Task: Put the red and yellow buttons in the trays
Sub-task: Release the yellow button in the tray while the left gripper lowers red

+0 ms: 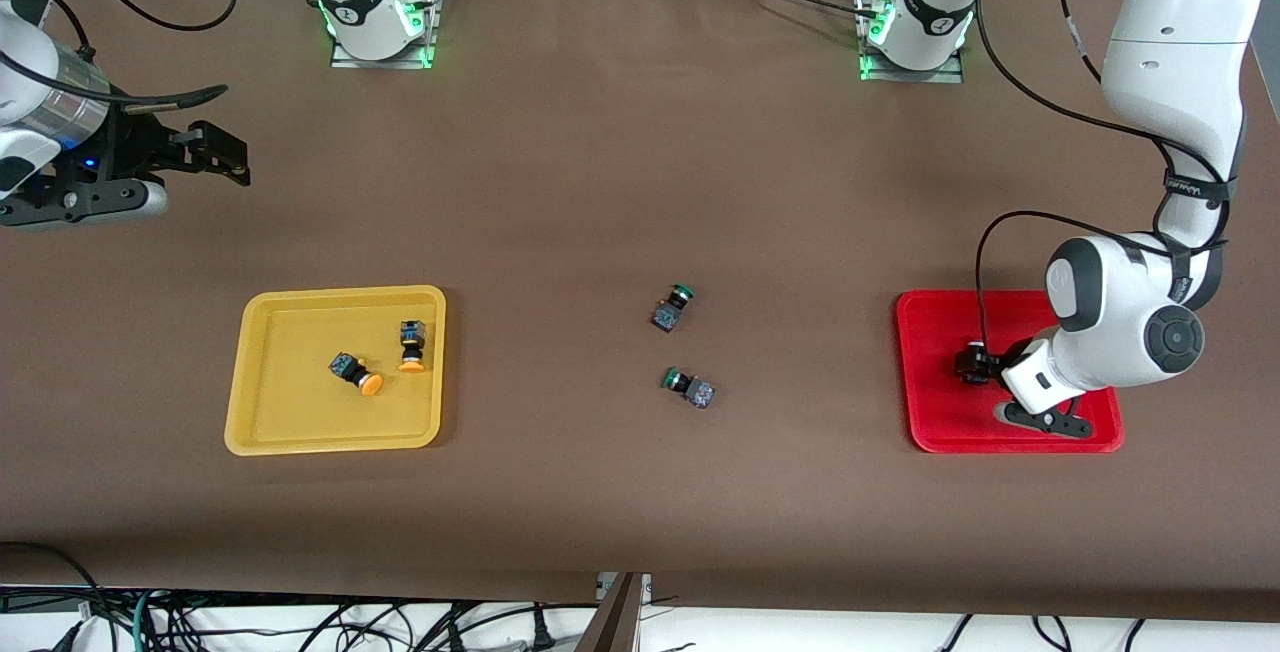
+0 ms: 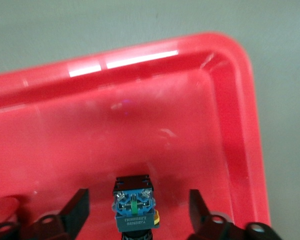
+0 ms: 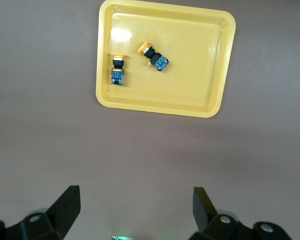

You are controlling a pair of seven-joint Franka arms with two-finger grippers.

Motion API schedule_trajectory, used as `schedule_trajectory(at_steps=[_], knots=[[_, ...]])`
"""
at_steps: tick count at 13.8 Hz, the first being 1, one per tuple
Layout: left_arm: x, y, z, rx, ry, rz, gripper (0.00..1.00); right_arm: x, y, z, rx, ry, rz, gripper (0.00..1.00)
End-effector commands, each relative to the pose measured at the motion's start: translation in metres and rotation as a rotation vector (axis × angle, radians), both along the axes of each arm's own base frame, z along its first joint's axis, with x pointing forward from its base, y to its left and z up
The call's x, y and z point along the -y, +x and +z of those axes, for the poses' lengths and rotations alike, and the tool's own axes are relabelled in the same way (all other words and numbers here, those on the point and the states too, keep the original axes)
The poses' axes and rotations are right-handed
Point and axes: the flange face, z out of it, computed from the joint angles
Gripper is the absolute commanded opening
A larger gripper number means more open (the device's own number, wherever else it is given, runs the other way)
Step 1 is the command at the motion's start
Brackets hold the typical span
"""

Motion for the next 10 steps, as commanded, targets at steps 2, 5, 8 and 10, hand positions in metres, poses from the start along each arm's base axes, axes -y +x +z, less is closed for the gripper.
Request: schedule_trajectory(at_steps=[2,5,8,10], knots=[[0.009,0.023,0.056,0.006,0.007,-0.030,1.00,0.002,-0.006,0.009,0.008,0.002,0.014,1.00],[0.028,0.037,0.089,0.028,0.008,-0.059,1.00,-0.001,-0.005,0.015,0.021,-0.001,0.016,0.99],[0.032,0.050,0.127,0.081,0.011,-0.065,1.00,0.000,-0.001,0.025,0.045,0.001,0.022,0.99],[0.035,0.046,0.172,0.137,0.017,-0.069,1.00,0.003,0.004,0.030,0.067,-0.001,0.018,0.99]])
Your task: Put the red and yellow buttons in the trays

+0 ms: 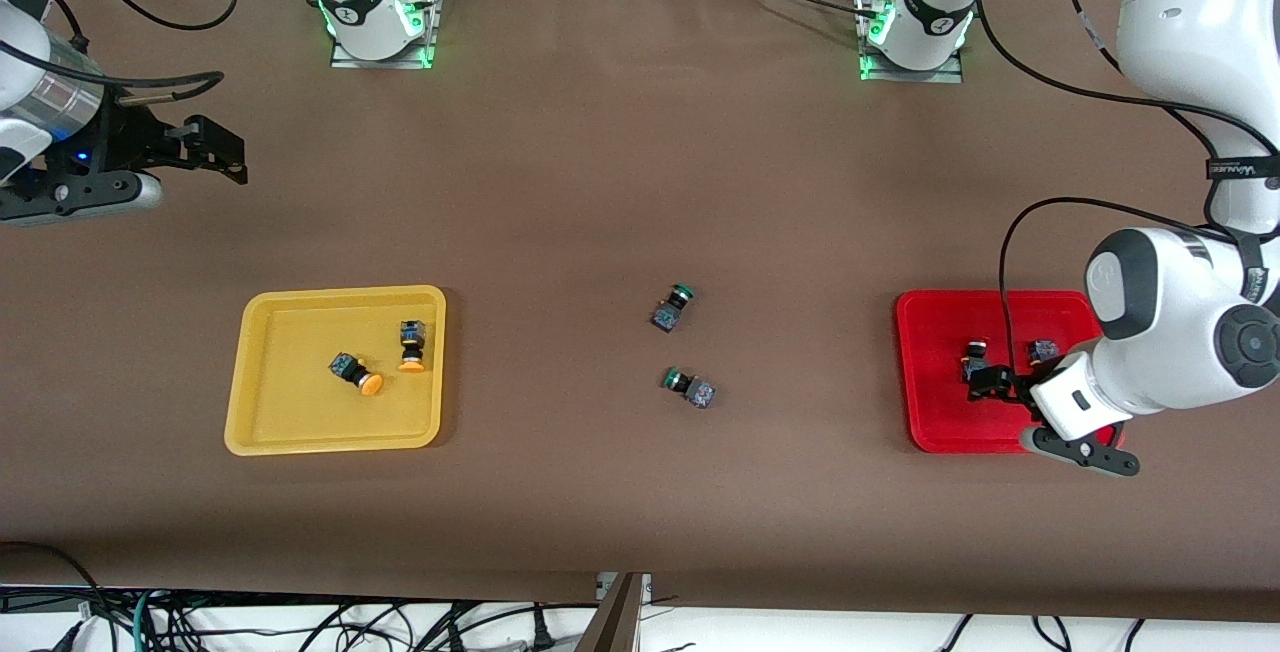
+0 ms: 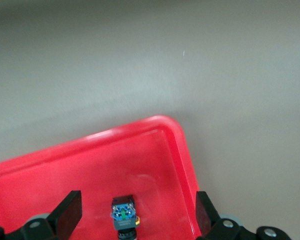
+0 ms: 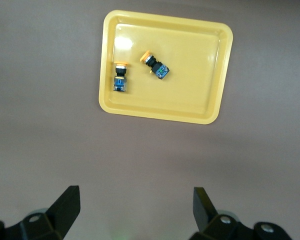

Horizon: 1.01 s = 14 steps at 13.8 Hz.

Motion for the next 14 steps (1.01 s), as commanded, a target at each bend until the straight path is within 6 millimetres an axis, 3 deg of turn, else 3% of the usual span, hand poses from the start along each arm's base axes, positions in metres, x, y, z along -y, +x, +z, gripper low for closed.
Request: schedule_trajectory(at_steps=[1,3,8,12,14], knots=[[-0.003,-0.012,0.063,0.044,0.023,-0.002,1.00,0.003,0.008,0.007,0.031,-0.006,0.004,1.00],[-0.008,-0.038,0.100,0.035,0.028,0.003,1.00,-0.003,0.011,0.014,0.047,0.003,0.010,0.99],[-0.012,-0.105,0.185,-0.077,0.046,0.126,1.00,0.002,0.010,0.006,0.014,0.001,0.012,0.99],[-0.013,-0.161,0.225,-0.117,0.072,0.198,1.00,0.001,0.011,0.008,0.026,0.002,0.013,1.00],[-0.015,-0.169,0.235,-0.134,0.093,0.250,1.00,0.001,0.011,0.009,0.029,0.004,0.013,1.00]])
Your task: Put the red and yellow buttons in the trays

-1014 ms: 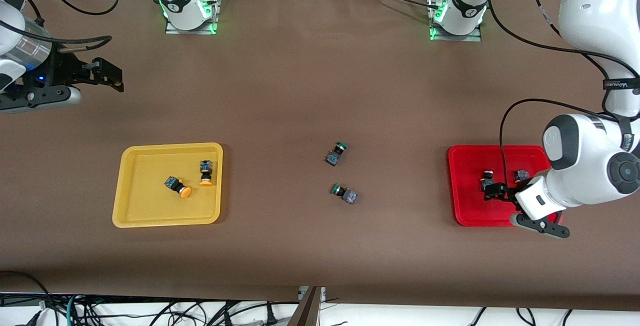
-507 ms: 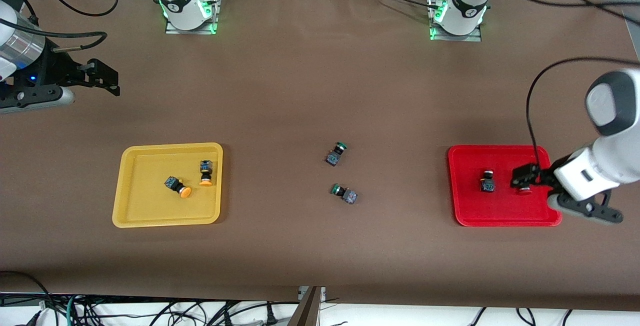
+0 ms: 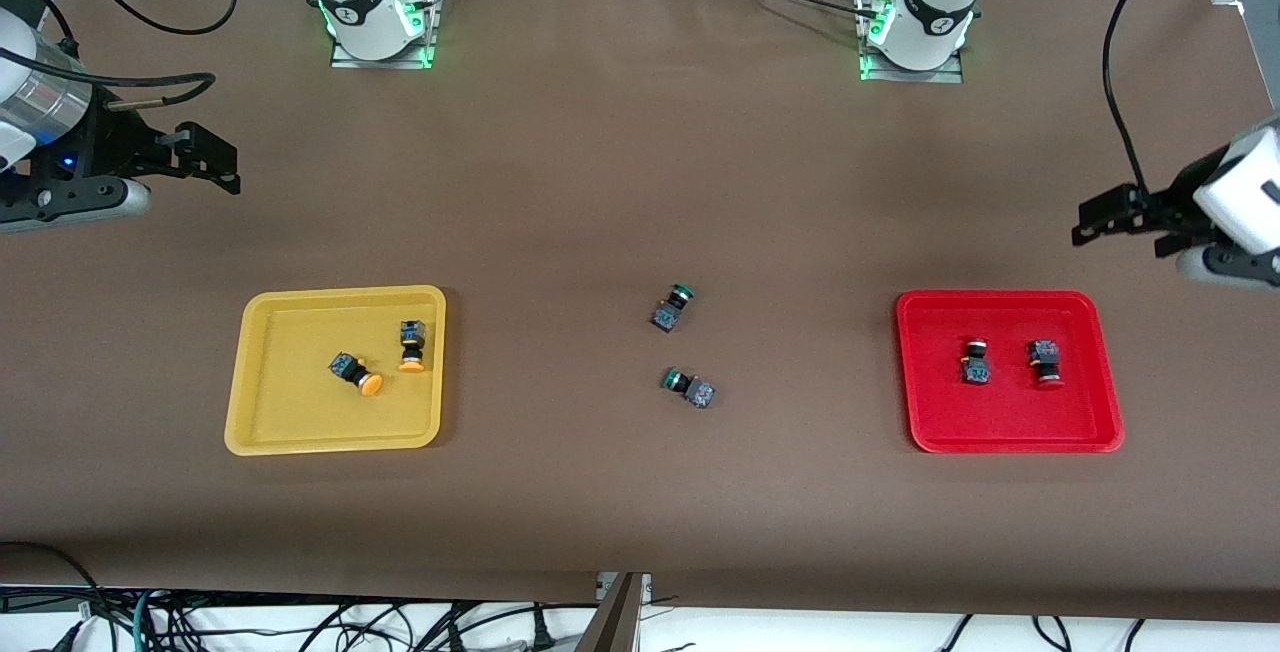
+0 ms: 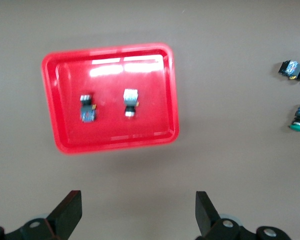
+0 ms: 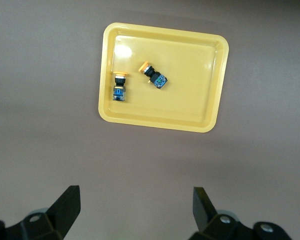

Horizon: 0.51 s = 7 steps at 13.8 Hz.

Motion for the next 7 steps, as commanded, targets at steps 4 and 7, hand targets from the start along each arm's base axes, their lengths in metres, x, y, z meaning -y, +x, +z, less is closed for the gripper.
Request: schedule_trajectory(at_steps=[4,7], knots=[[-0.001,-0.025,0.025,0.006,0.050,0.064,1.00,-0.002,0.005,0.008,0.036,0.009,0.012,0.99],[0.011,-0.023,0.031,0.018,0.049,0.114,1.00,0.004,0.005,0.000,0.012,0.007,0.008,0.99]])
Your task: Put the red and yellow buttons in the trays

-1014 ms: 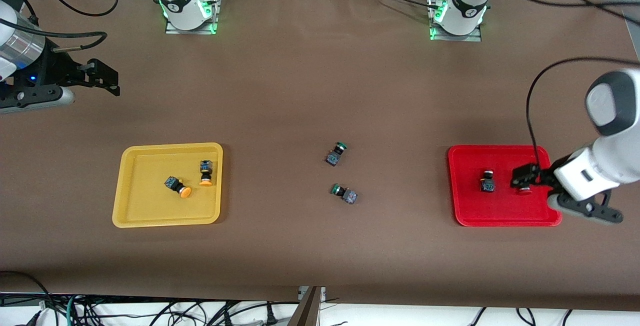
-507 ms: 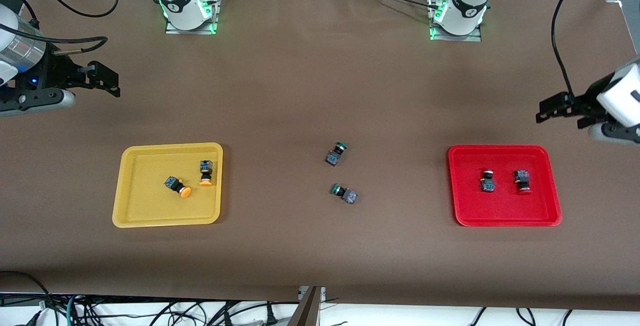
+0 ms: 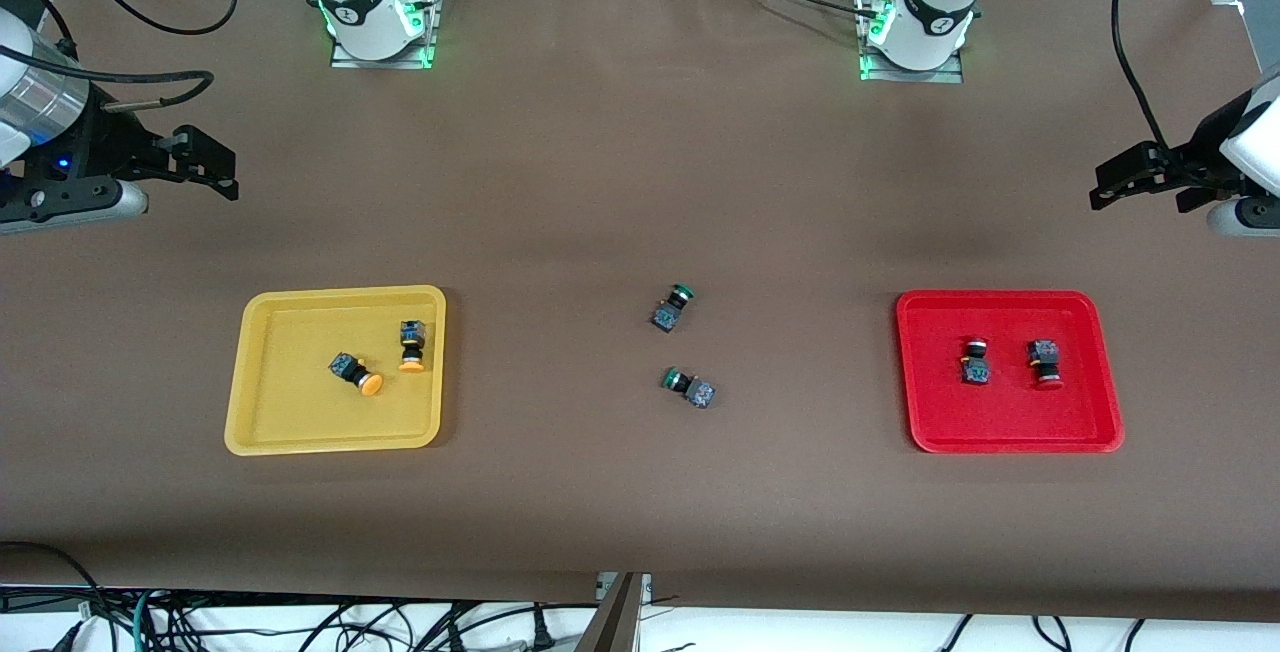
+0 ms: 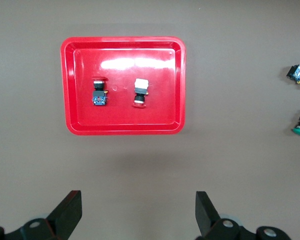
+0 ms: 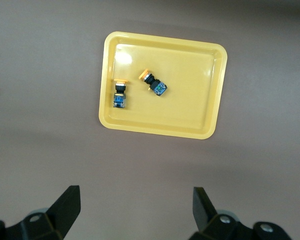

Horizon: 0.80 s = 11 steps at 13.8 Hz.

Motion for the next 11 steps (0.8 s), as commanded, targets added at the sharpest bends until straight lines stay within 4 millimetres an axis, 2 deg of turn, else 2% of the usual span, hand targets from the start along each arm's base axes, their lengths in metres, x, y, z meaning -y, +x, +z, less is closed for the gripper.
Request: schedule_trajectory(at_steps=[1,6,8,11], knots=[[0.009,-0.003,0.010,0.011,0.018,0.025,1.00,0.004,0.000,0.000,-0.012,0.005,0.009,1.00],[-0.004,0.005,0.000,-0.003,0.009,0.048,1.00,-0.001,-0.005,0.000,-0.035,0.004,0.018,0.99],[-0.003,0.011,0.000,0.000,0.021,0.046,1.00,-0.002,-0.005,0.000,-0.035,0.002,0.020,1.00],[0.009,0.012,0.005,0.010,0.021,0.026,1.00,-0.003,-0.004,0.002,-0.028,0.001,0.023,1.00]])
